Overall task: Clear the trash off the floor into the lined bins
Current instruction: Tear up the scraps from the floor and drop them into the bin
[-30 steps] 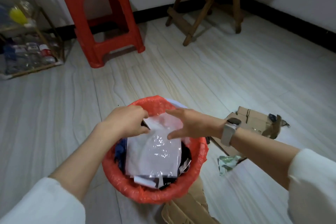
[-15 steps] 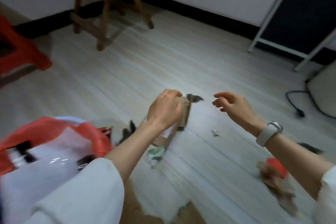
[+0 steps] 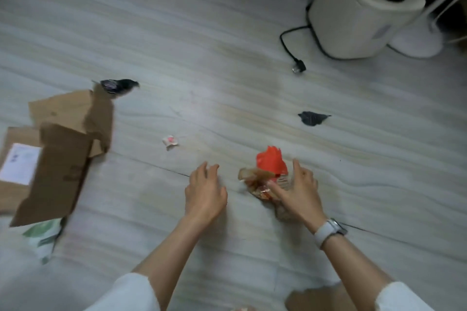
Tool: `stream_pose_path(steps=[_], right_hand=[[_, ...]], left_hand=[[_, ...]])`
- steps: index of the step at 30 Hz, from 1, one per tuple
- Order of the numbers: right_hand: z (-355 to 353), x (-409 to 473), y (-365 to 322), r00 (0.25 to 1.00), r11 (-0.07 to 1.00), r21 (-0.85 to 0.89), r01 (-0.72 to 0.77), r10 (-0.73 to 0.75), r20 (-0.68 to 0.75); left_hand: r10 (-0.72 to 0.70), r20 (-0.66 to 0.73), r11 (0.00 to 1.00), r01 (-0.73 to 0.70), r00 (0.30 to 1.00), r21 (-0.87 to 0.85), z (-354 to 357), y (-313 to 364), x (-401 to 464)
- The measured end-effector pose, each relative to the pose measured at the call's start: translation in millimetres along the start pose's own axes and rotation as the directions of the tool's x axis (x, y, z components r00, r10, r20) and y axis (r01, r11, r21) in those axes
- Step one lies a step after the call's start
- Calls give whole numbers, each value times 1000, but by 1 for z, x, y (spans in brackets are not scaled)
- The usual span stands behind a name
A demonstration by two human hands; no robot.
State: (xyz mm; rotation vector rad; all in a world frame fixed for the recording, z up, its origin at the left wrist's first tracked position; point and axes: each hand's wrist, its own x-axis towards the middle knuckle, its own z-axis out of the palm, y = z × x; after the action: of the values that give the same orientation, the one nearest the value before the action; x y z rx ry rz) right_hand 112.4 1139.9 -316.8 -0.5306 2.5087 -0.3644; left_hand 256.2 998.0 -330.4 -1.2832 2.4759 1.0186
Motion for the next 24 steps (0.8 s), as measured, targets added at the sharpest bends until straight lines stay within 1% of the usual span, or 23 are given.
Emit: stream_pose_path(steps=[2, 3, 5, 6, 8, 10, 13, 16, 19, 20, 22, 24], right_hand=[[11, 8, -7, 996, 996, -32, -84, 85, 39], [17, 11, -10, 996, 995, -62, -85, 86, 15], [26, 17, -15, 997, 994, -101, -46, 40, -59], [28, 20, -15, 998, 997, -81, -18, 13, -68], [29, 25, -15, 999, 1000, -15, 18, -19, -28], [31, 27, -13, 998, 998, -1, 60, -60, -16], [40, 22, -7, 984, 988, 40, 151, -146, -104], [44, 19, -5, 960, 959, 135, 248, -223, -171], [27, 25, -8, 951, 915, 323, 243, -160, -263], [20, 31, -7, 944, 905, 352, 241, -134, -301], [2, 51, -3, 921, 903, 360, 233, -86, -381], [-14, 78, 1, 900, 933, 299, 200, -55, -432]], left_hand=[[-8, -54, 997, 13, 999, 81, 5, -2, 7], [-8, -82, 994, 17, 997, 105, 7, -5, 11], [-20, -142, 993, 36, 990, 110, 7, -10, 18], [-27, -188, 994, 47, 982, 102, 6, -12, 21], [-47, -272, 991, 79, 961, 108, 3, -17, 30], [-75, -321, 984, 122, 944, 128, -2, -23, 39], [-94, -357, 977, 156, 930, 149, -12, -31, 54], [-82, -332, 975, 145, 940, 170, -22, -44, 66], [4, -365, 991, 46, 931, 128, -28, -58, 72], [23, -385, 995, 17, 923, 99, -29, -61, 73], [26, -401, 998, -4, 916, 56, -29, -62, 72], [47, -413, 998, -25, 909, 57, -27, -54, 70]])
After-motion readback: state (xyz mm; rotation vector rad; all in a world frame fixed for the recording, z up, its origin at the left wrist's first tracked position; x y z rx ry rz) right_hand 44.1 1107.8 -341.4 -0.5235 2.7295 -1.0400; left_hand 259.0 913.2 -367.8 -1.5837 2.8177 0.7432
